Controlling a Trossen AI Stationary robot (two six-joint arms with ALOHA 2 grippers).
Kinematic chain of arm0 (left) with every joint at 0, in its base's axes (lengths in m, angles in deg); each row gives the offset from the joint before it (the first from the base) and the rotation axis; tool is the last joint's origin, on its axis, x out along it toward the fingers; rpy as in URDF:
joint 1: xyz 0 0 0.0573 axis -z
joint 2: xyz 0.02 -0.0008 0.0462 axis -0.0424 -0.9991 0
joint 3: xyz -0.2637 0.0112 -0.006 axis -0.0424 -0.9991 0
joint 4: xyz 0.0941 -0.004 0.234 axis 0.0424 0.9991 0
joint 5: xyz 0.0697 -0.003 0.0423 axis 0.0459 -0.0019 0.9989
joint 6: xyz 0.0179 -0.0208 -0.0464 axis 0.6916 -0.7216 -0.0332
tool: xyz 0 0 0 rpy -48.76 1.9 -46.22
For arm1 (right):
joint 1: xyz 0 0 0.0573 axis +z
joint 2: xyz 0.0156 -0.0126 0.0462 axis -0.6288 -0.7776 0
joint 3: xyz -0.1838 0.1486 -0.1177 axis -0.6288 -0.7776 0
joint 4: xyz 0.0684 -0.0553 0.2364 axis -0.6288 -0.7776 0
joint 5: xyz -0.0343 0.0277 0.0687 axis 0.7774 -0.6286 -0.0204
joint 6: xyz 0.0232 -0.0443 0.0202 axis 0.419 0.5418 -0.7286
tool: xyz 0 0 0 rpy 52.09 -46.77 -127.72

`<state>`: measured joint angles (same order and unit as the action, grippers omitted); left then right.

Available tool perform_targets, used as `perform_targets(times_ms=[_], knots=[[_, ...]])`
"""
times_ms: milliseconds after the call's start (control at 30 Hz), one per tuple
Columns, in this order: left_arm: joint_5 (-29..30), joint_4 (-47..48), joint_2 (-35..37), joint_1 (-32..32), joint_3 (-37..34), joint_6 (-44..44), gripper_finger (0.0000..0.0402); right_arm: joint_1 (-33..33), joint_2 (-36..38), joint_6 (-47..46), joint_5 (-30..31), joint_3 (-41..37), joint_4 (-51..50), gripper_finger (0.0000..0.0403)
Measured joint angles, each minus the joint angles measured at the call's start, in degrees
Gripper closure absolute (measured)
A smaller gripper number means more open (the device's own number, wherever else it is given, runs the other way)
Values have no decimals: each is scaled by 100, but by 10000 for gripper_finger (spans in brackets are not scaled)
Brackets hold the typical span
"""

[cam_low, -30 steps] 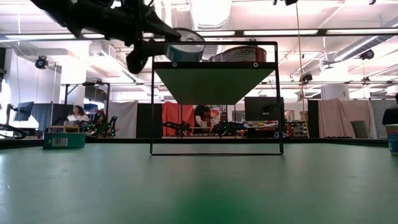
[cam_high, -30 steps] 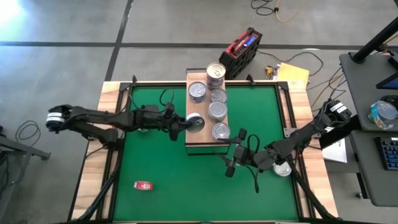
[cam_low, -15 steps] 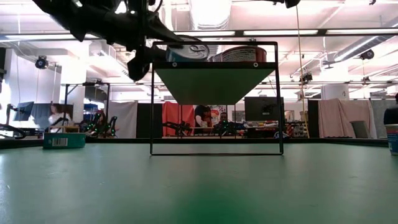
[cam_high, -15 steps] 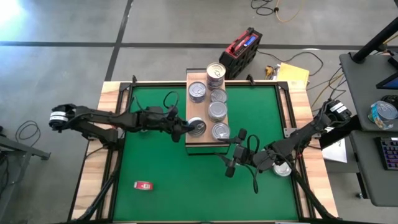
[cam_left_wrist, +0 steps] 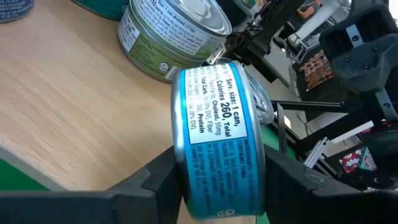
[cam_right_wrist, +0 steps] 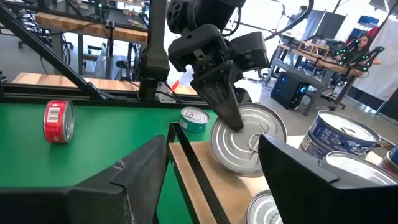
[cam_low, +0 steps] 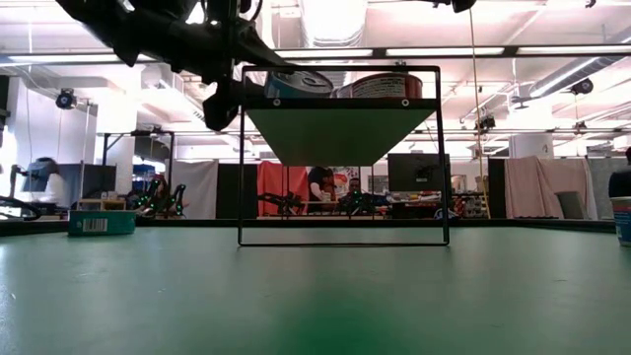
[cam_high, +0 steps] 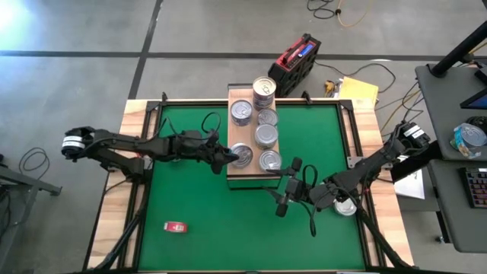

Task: Stack canned seafood by type on shelf
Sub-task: Put the top yellow tuna can on the shelf

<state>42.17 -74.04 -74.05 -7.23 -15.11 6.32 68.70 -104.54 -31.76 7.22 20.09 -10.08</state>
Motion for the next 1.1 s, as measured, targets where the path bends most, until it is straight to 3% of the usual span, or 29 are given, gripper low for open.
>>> perform_targets(times_ms=[367,733,1100], knots=[[218,-3,2,0,0,-83,229,0,0,0,0,0,0,135],[251,123,9,0,274,58,155,0,0,0,0,0,-3,137],[263,1249,9,0,812,448,143,1,0,-86,-2,0,-79,142]])
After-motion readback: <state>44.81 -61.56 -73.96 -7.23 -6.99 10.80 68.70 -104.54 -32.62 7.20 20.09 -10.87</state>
